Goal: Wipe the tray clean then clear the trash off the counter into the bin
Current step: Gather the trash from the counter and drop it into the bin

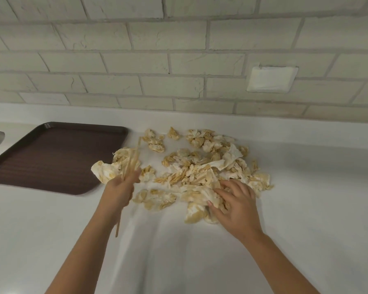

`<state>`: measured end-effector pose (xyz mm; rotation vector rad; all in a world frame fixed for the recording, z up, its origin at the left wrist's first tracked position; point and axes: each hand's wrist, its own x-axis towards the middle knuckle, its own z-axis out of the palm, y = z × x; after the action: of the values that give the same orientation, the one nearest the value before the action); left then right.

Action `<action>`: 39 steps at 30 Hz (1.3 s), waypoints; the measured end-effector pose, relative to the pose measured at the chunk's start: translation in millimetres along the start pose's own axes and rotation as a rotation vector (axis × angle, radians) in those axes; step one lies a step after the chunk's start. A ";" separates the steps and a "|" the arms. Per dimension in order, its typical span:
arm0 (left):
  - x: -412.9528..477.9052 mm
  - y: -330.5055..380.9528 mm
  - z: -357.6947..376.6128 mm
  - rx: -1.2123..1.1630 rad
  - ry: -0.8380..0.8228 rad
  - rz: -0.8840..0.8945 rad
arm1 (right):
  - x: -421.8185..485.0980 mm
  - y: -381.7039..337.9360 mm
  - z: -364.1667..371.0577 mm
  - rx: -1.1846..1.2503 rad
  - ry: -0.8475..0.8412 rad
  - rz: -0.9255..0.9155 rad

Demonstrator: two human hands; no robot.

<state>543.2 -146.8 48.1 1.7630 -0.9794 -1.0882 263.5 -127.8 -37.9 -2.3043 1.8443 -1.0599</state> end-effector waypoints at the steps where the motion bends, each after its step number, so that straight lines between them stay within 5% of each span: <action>1: -4.4 4.6 8.4 0.062 -0.014 0.047 | 0.9 -2.6 -2.7 0.012 0.018 0.004; 6: -4.9 25.2 87.6 0.439 -0.222 0.357 | 1.9 5.4 3.9 -0.027 0.026 0.039; 10: 12.8 24.2 135.4 1.008 -0.248 0.333 | -6.8 13.7 13.8 -0.022 -0.020 0.039; 13: 18.7 22.8 141.5 1.109 -0.280 0.329 | -7.0 14.4 13.6 -0.016 -0.040 0.046; 23: 24.5 27.8 135.7 0.998 -0.329 0.429 | -5.5 18.1 14.2 0.021 -0.028 0.098; 32: 23.9 30.5 146.8 0.591 -0.511 0.537 | -5.4 15.7 14.8 0.043 -0.012 0.110; 39: 25.0 46.7 153.6 0.166 -0.321 0.465 | -6.0 16.4 13.2 0.067 -0.018 0.124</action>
<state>399.9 -223.1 39.9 1.3994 -1.6221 -1.0202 255.5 -132.9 -57.7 -2.1257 1.8864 -1.0631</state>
